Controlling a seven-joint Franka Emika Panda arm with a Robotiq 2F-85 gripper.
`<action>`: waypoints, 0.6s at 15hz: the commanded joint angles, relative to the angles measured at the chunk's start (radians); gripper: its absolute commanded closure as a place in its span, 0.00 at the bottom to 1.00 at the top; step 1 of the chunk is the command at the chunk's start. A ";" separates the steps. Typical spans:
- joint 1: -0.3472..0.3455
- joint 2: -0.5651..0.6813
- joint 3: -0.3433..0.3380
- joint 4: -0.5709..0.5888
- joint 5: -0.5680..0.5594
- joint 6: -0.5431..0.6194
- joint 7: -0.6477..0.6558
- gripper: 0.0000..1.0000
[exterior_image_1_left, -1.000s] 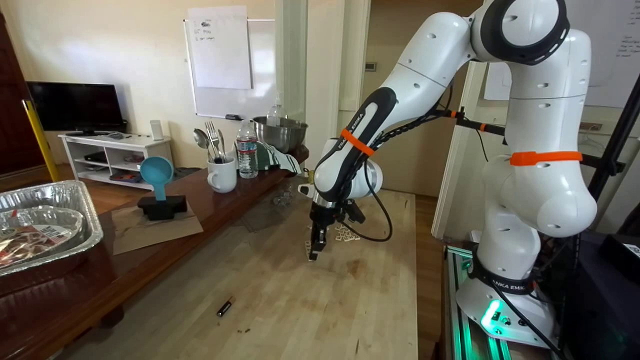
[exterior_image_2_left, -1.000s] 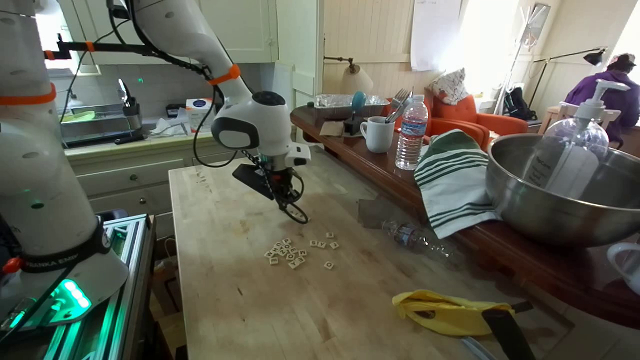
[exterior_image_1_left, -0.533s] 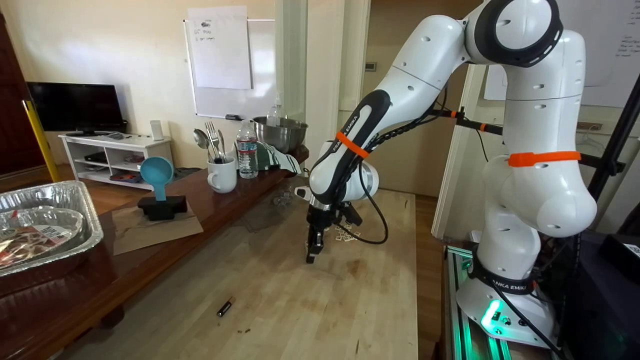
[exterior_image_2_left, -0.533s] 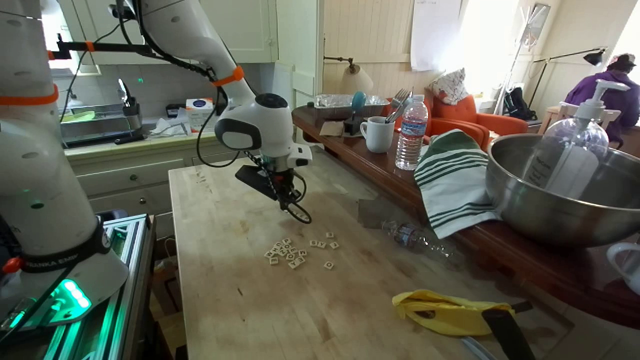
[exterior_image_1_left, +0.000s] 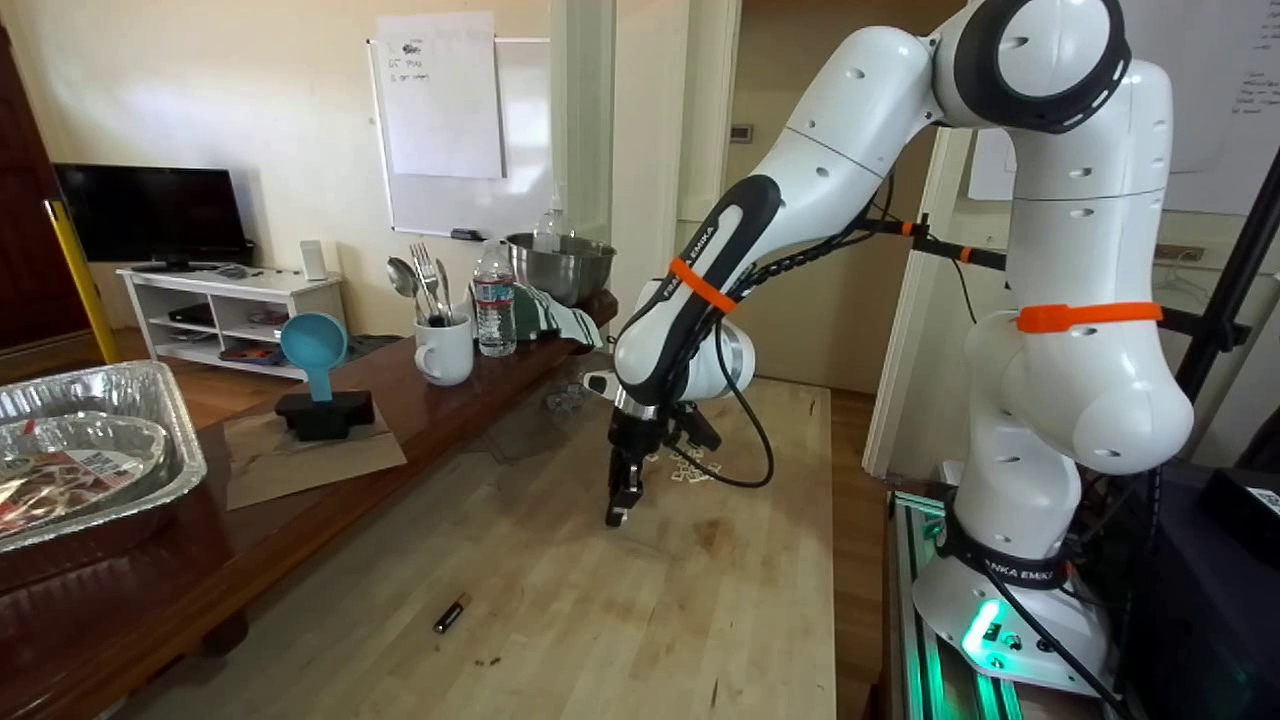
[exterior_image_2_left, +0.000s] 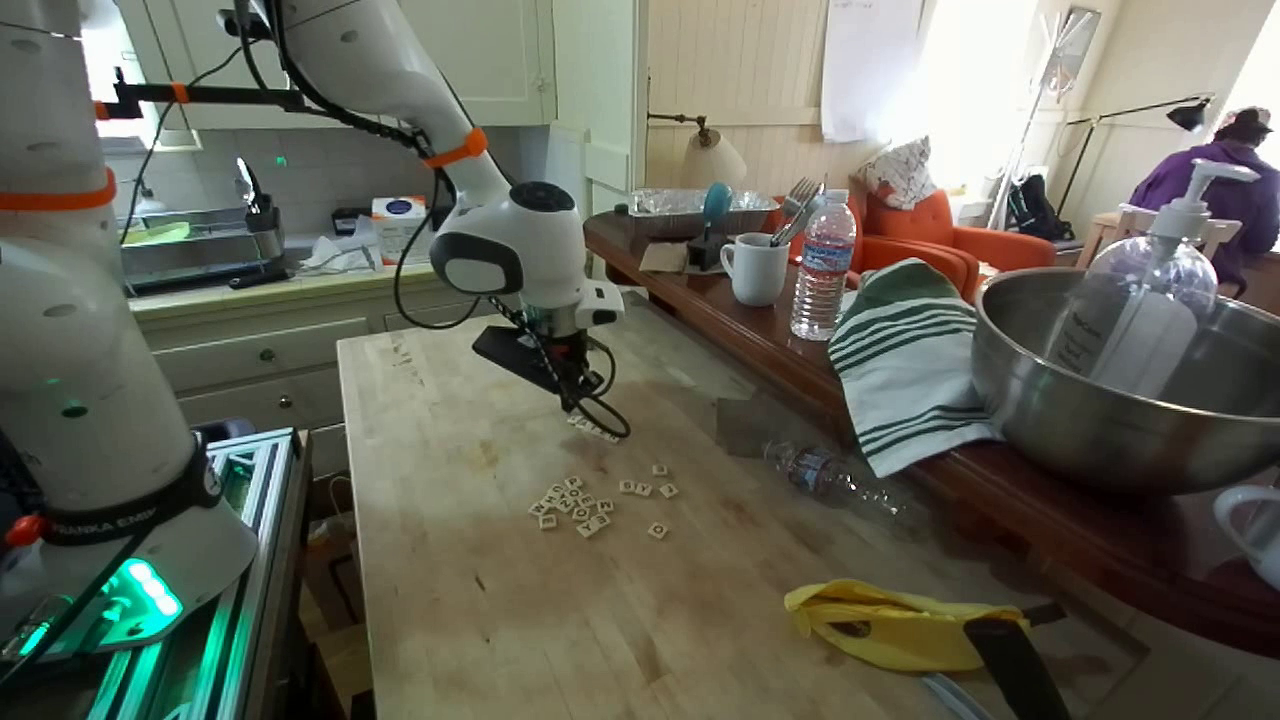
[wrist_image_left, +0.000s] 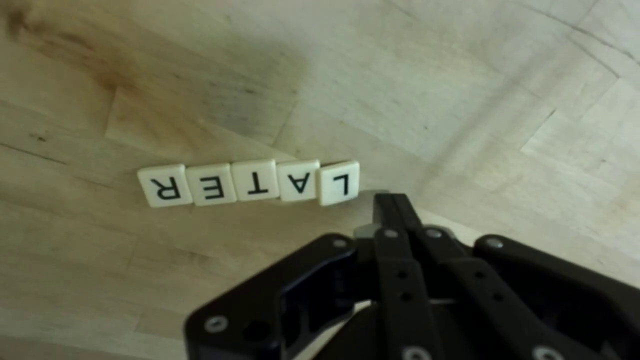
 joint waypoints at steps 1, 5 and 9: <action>-0.007 -0.034 0.007 -0.020 0.015 -0.004 -0.039 1.00; -0.010 -0.025 0.008 -0.018 0.027 0.004 -0.054 1.00; -0.016 -0.031 0.008 -0.024 0.034 0.016 -0.070 1.00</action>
